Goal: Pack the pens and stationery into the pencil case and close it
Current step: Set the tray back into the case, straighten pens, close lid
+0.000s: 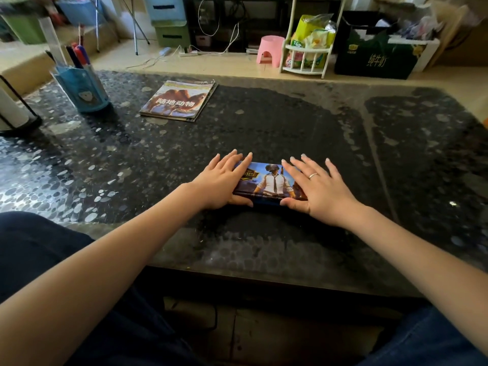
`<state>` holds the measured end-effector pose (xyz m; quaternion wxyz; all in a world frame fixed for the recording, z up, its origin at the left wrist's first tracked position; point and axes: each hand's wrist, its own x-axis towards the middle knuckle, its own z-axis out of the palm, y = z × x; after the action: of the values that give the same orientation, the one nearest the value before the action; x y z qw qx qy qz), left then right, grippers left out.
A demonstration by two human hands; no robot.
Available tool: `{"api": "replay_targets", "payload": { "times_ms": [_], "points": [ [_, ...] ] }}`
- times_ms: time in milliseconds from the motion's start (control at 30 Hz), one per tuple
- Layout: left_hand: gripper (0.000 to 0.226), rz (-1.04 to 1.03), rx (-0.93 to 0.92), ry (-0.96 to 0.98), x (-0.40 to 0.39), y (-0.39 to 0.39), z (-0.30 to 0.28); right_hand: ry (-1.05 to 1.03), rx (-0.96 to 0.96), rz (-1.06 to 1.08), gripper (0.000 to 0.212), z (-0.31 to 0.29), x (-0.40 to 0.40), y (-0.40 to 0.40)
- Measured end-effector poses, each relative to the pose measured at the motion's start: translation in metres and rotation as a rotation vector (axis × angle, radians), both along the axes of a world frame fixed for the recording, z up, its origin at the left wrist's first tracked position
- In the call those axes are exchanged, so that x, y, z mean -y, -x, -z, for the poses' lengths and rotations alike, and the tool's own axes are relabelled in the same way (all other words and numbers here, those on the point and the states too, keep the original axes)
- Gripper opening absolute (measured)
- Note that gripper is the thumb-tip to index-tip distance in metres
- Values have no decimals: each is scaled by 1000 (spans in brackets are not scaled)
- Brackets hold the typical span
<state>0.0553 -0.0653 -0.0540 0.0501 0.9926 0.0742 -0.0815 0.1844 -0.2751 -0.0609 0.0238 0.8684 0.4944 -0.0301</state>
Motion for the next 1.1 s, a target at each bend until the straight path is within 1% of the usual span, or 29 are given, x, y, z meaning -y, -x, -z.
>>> {"api": "replay_targets", "payload": {
  "times_ms": [33, 67, 133, 200, 233, 300, 333, 400, 500, 600, 700, 733, 800, 900, 933, 1000, 1100],
  "points": [
    [111, 0, -22, -9, -1, -2, -2, -6, -7, -1, 95, 1, -1, 0],
    [112, -7, -47, 24, -2, -4, -5, -18, -30, -5, 99, 0, -1, -1],
    [114, -29, -80, 160, -4, -4, -10, -34, -108, -37, 114, -1, 0, -5],
    [116, -38, -70, 262, -6, -3, -10, -75, -241, -61, 124, -5, 4, -13],
    [117, -46, -65, 299, -6, -3, -10, -115, -323, -41, 125, -8, 8, -17],
    [122, -80, -83, 375, -10, -3, -10, -151, -439, 58, 118, -10, 16, -23],
    [123, -99, -98, 409, -13, -3, -10, -132, -451, 114, 112, -9, 19, -24],
    [122, -117, -106, 455, -17, -4, -8, -71, -409, 187, 102, -5, 25, -23],
    [116, -104, -59, 467, -20, -5, -3, -27, -305, 147, 95, -2, 31, -24],
    [114, -106, -8, 469, -23, -6, -2, -70, -284, 89, 86, -1, 33, -22],
    [113, -104, 8, 456, -23, -5, -3, -121, -258, 96, 84, 1, 32, -18],
    [112, -104, 23, 450, -22, -5, -3, -116, -256, 100, 84, 0, 31, -17],
    [110, -108, 50, 452, -21, -4, -3, -94, -329, 125, 88, -5, 32, -16],
    [107, -111, 74, 455, -20, -2, -2, -26, -422, 135, 100, -11, 34, -13],
    [106, -111, 83, 455, -19, -1, -2, 6, -409, 132, 103, -13, 34, -11],
    [104, -107, 99, 453, -19, -1, 0, 63, -319, 108, 107, -19, 32, -9],
    [103, -96, 112, 438, -20, 0, -2, 115, -199, 75, 108, -27, 24, -7]
  ]
}}
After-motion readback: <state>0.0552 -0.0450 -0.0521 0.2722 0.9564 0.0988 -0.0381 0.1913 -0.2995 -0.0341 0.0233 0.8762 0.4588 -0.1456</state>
